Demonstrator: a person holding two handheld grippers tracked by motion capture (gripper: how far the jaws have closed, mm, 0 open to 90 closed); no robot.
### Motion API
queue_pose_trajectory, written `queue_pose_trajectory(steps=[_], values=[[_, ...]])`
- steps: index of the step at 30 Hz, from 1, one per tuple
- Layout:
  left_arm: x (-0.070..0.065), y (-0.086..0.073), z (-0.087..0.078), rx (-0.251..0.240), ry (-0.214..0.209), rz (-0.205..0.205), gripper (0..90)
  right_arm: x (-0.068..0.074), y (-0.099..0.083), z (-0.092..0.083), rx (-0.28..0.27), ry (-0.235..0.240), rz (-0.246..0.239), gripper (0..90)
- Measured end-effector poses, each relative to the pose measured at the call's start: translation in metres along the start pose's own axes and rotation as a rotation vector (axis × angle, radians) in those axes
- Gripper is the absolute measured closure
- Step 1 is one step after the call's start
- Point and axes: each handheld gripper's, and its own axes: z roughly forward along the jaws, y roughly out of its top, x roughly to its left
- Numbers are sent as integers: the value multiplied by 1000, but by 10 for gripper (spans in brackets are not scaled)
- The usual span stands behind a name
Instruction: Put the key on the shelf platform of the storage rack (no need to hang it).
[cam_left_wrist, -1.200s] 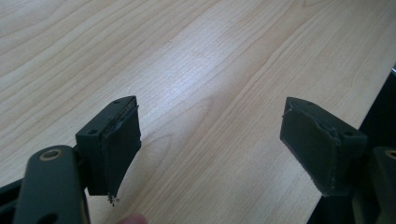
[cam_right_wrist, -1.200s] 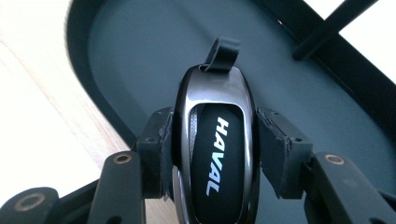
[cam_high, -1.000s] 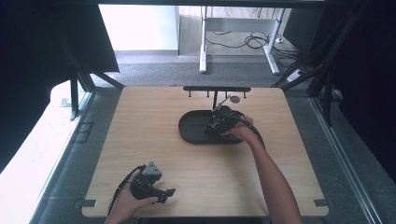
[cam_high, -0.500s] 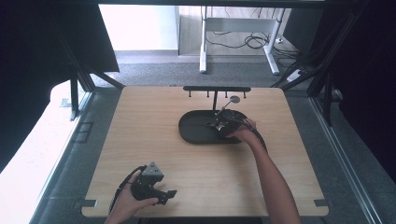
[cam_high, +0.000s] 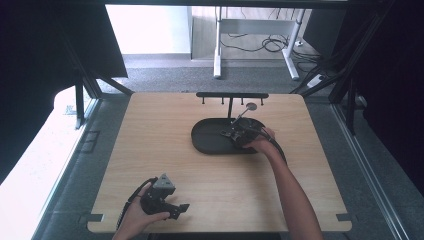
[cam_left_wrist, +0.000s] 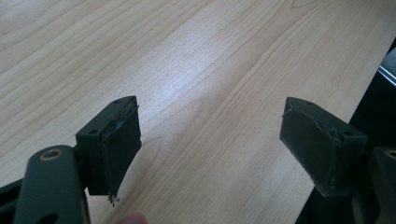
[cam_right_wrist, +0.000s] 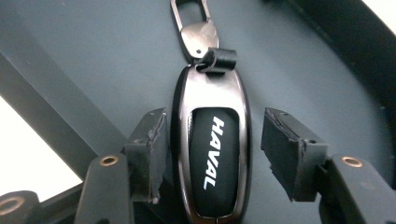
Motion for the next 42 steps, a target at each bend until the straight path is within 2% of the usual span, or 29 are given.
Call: queue_pose_trajectory(steps=[4, 6, 11, 16, 19, 22, 24, 29, 33, 35, 38, 42], values=[[0, 0, 0, 7, -1, 11, 207, 5, 1, -10, -29, -39, -12, 386], [0, 1, 0, 9, 2, 14, 207, 7, 2, -17, -54, -39, -11, 386], [-1, 1, -2, -6, 1, 8, 207, 16, 0, -33, -101, -44, -45, 386], [-1, 1, -4, -3, 6, 17, 208, 30, -8, -51, -148, -19, -65, 382], [-2, 1, -4, -11, 8, 14, 208, 40, -18, -60, -174, -10, -81, 384], [-2, 1, -4, -11, 11, 15, 209, 49, -31, -68, -220, -3, -76, 404], [-2, 1, -3, -13, 13, 14, 210, 54, -40, -71, -240, 24, -72, 403], [-3, 1, -4, -16, 17, 14, 210, 66, -66, -72, -262, 70, -48, 401], [-1, 1, -5, -20, 22, 11, 211, 72, -91, -69, -278, 80, -10, 417], [0, 0, -5, -21, 22, 9, 213, 75, -101, -66, -273, 87, -8, 416], [1, 0, -5, -26, 32, 3, 214, 81, -111, -66, -286, 100, -3, 417], [-1, 1, -7, -44, 57, -2, 216, 86, -118, -67, -335, 105, 2, 410]])
